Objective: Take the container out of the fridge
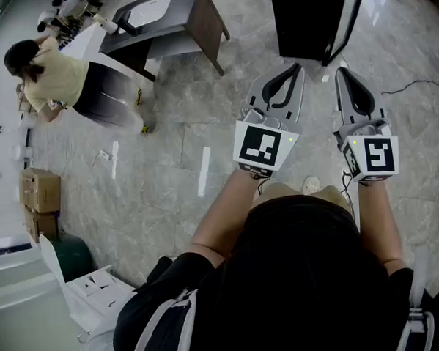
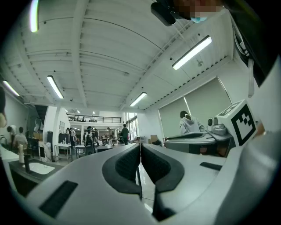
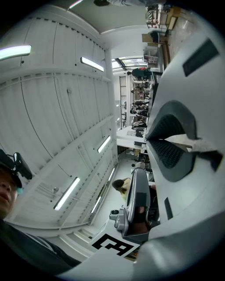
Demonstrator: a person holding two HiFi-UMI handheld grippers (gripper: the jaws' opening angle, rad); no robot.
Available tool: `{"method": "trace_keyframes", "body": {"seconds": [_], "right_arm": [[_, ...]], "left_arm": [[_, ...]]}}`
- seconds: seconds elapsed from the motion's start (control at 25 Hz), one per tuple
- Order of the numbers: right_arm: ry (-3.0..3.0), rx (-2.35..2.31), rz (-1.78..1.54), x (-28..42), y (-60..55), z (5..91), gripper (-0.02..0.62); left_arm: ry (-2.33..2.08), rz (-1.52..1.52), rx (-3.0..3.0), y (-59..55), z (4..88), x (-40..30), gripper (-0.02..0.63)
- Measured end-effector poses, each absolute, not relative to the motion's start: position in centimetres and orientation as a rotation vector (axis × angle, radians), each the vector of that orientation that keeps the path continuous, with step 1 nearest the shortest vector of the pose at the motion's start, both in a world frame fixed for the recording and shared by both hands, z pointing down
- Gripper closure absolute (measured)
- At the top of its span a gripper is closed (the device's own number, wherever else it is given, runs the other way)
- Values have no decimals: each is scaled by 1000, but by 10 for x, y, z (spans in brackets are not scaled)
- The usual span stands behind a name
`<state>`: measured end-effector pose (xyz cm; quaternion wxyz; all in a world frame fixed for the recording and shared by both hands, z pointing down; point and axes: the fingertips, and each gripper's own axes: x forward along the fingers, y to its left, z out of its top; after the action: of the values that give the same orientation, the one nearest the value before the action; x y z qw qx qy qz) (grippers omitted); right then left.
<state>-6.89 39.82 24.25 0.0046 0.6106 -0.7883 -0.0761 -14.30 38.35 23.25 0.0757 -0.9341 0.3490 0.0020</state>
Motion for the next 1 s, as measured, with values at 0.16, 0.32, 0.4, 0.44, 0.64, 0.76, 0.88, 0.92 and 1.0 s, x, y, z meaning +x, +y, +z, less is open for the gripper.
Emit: {"method": "trace_keyframes", "body": {"seconds": [0.16, 0.32, 0.4, 0.44, 0.64, 0.76, 0.88, 0.92, 1.0], "right_arm": [[-2468, 1915, -237, -63, 399, 247, 560], [-2465, 1920, -235, -56, 399, 248, 560], [-2465, 1924, -232, -52, 398, 249, 560], [-2466, 1925, -229, -50, 397, 249, 560], [-2480, 1930, -221, -32, 395, 248, 560], [-2497, 1926, -213, -23, 395, 249, 560], [-2510, 1915, -210, -14, 396, 251, 560], [-2514, 1910, -209, -11, 396, 251, 560], [-2522, 1905, -201, -2, 394, 249, 560]], "left_arm": [[1047, 0, -2799, 384, 237, -138, 581], [1044, -4, -2800, 383, 237, -132, 581], [1039, -8, -2800, 382, 238, -128, 581], [1038, -11, -2799, 382, 238, -125, 581], [1043, -18, -2795, 380, 236, -109, 581], [1044, -23, -2789, 381, 237, -99, 581], [1050, -30, -2782, 383, 237, -90, 581], [1052, -32, -2780, 383, 237, -87, 581], [1059, -36, -2776, 382, 235, -80, 581]]}}
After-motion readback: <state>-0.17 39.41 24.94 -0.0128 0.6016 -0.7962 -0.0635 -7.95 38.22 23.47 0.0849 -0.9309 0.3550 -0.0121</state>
